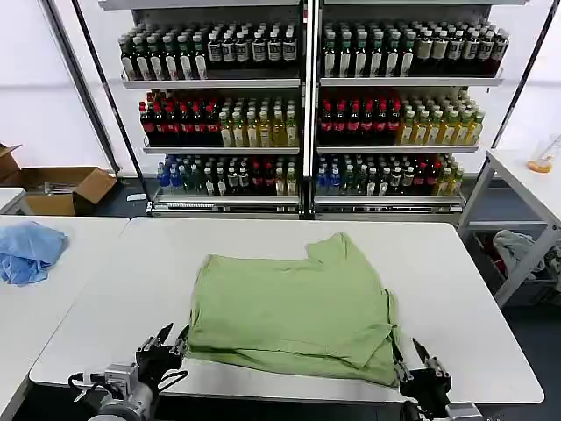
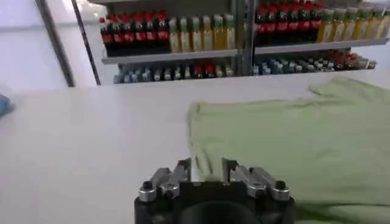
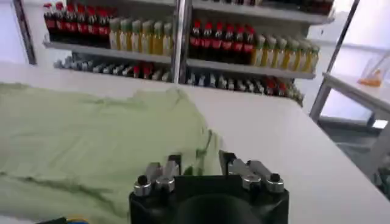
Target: Fold and organize the clothes.
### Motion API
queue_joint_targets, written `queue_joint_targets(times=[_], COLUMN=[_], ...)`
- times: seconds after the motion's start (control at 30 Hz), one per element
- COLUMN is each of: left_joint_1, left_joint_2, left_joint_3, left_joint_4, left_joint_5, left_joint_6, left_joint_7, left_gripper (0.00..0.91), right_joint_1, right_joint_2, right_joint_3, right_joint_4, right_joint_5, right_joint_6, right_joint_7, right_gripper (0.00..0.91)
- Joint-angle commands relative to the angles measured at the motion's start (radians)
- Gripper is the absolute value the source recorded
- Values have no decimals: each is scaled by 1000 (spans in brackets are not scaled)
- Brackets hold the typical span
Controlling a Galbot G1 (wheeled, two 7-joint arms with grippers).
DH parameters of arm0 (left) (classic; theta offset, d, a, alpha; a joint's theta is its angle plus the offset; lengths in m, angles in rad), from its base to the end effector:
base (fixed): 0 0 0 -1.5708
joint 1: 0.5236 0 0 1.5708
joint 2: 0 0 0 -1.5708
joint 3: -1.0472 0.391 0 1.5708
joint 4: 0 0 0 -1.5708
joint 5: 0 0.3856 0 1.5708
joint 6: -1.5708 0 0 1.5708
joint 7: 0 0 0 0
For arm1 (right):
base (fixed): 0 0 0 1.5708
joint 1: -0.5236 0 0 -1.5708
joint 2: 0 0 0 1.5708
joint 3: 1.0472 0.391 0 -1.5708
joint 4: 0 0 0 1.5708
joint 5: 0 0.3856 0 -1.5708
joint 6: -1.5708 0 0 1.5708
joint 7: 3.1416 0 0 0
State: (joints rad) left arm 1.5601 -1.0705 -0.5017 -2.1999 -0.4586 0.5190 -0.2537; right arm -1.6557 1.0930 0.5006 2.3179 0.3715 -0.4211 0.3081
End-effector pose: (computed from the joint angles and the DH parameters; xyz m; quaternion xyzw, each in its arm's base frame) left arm 0.1993 0.0727 -0.2813 -0.0292 -0.9715 -0.0464 0.2305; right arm 0.1649 -0.0535 -0.2581 0.0127 -0.9845 0.0562 0.1656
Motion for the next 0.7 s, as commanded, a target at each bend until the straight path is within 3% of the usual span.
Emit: queue_joint_targets(times=[0.03,0.27,0.7], left_joint_1=[-292,-577,-899], left_joint_2=[65,14,-64], left_joint_3=[107,274,414], left_joint_4=[178,415,759], left_joint_5=[-51,-90,-79], left_joint_6=[-20,3,29], left_joint_7=[-51,-71,-71], left_gripper=[907,907,907], right_joint_1=[372,778,1103], right_joint_2=[-56,-60,45], right_joint_3=[-94,-273,-466], right_joint_4=[-166,-478,-824], right_joint_5=[175,326,378], right_joint_6=[-61,-134,-157], right_joint_7=[63,128,141], right_gripper=[907,907,907])
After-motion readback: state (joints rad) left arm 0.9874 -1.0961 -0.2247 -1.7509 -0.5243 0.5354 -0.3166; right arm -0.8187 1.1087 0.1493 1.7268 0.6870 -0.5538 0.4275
